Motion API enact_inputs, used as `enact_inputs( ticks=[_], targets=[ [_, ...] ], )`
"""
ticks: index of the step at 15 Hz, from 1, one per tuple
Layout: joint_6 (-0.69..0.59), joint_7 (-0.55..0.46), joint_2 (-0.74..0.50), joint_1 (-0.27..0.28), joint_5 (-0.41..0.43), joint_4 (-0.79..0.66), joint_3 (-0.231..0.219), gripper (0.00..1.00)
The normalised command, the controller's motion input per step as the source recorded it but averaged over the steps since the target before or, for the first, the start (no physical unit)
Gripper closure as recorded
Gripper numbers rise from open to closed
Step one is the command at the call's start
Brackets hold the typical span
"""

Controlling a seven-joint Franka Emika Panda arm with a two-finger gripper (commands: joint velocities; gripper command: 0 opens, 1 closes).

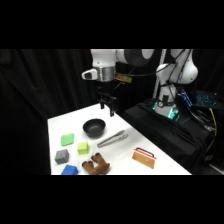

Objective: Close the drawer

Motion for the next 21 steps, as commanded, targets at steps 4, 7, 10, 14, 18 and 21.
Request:
enact_inputs(
  ticks=[4, 7, 10, 14, 18, 21],
  targets=[
    [0.30, -0.10, -0.41, 0.103, 0.081, -0.52, 0.089, 0.00],
    [0.46, -0.20, -0.29, 0.107, 0.132, -0.52, 0.069, 0.00],
    [0.44, -0.22, -0.20, 0.113, 0.198, -0.45, 0.065, 0.00],
    [0.43, -0.24, -0.11, 0.105, 0.237, -0.34, 0.061, 0.00],
    [0.49, -0.28, 0.05, 0.093, 0.270, -0.23, 0.048, 0.00],
    [0.45, -0.26, 0.19, 0.071, 0.236, -0.12, 0.069, 0.00]
  ],
)
